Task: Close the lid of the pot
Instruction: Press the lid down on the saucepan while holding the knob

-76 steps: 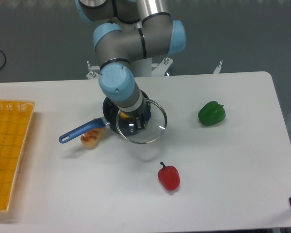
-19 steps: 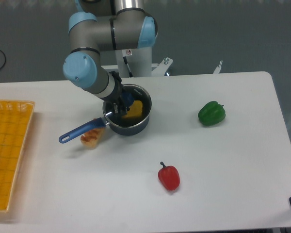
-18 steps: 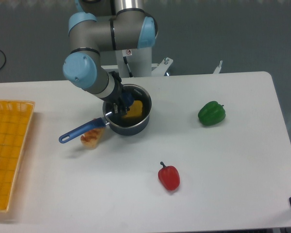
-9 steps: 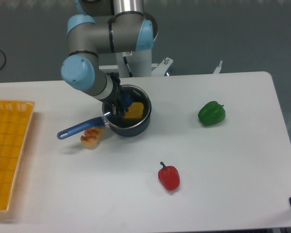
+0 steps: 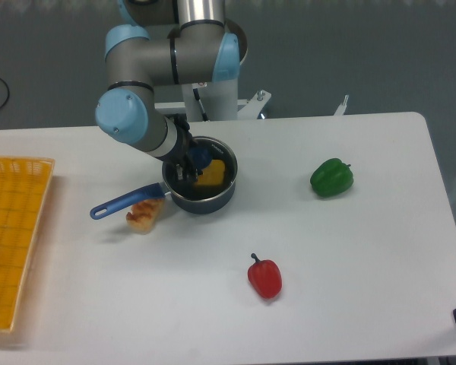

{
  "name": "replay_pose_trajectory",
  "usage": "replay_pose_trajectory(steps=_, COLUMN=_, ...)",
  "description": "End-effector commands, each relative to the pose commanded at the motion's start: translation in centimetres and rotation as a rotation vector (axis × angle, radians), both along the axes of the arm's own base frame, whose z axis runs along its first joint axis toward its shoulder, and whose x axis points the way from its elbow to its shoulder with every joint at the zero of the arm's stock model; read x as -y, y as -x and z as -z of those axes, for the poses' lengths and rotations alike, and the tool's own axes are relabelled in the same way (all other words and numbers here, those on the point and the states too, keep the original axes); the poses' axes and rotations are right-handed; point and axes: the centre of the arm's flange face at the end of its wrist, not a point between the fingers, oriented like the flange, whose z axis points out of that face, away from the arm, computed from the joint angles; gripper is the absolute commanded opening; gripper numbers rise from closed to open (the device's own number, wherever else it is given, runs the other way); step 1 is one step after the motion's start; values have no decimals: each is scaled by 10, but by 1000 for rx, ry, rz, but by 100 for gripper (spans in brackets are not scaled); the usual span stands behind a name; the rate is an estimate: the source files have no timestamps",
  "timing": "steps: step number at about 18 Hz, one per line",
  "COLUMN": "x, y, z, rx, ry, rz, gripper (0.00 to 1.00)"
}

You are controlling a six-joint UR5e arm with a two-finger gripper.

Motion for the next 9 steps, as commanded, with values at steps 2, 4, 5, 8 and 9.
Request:
replay_pose_trajectory(steps=2, x=0, y=0, z=-1, rx=0, ry=-2, rz=-2, gripper=80)
replay_pose_trajectory(steps=4, x=-2, y=1, z=-3, rx=0, ry=-9, rz=-1, gripper=92)
replay_pose_trajectory(steps=5, x=-4, y=3, z=-6, rx=-2, ry=-16, rz=0, gripper=99)
replay_pose_trajectory(steps=8, x=-12, y=11, z=-25, rx=-10, ry=-58, rz=-12, gripper=100)
replay_pose_trajectory(steps=9, x=-15, y=13, z=-31, rx=0, ry=-83, rz=-21, gripper=100)
